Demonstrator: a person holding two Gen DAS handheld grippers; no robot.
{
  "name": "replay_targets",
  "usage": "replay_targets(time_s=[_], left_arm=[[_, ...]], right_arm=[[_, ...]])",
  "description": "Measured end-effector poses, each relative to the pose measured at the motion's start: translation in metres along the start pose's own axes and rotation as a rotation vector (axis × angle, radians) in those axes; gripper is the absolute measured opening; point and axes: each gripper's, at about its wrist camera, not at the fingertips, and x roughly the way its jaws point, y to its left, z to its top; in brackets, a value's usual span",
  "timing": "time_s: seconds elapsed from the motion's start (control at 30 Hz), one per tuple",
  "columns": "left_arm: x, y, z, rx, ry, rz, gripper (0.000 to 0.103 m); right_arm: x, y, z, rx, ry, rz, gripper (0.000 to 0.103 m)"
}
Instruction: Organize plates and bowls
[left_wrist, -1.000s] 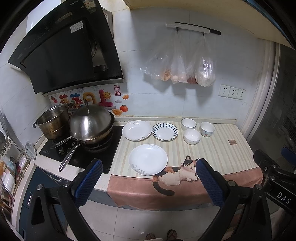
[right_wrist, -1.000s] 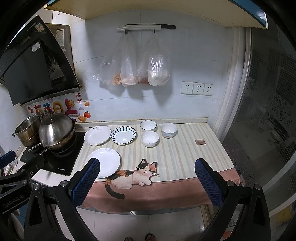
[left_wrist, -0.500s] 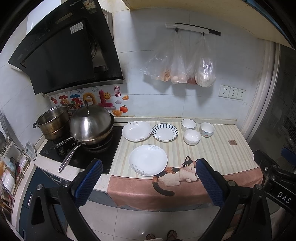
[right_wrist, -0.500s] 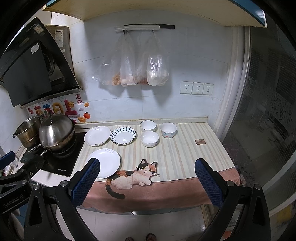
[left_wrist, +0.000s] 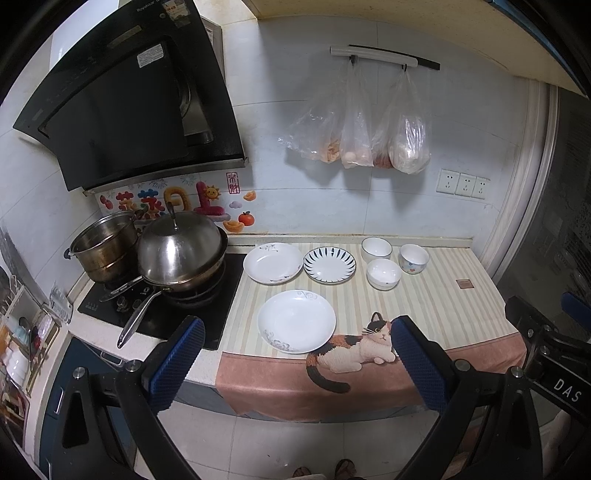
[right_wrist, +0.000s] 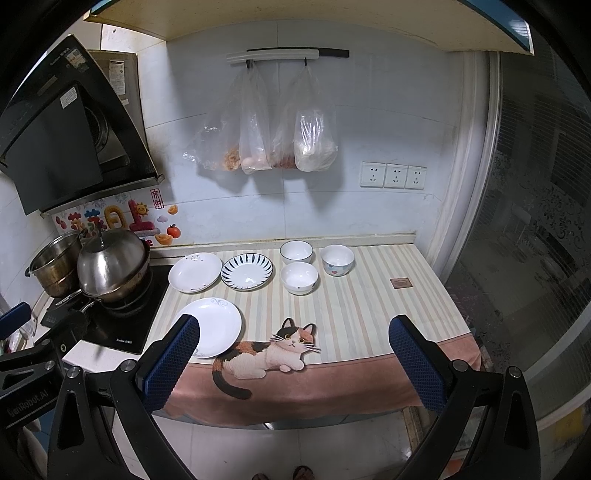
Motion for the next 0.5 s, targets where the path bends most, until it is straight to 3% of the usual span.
replay_targets(time_s=[0.3,0.5], left_arm=[[0.016,0.005,0.011,-0.007,0.015,-0.005,0.103],[0.070,0.032,0.016,-0.054,0.038,0.018,0.103]], right_arm=[[0.011,0.013,0.009,0.019,0.006,-0.013,0.103],[0.055,0.024,0.007,0.046,0.030,0.011,0.103]])
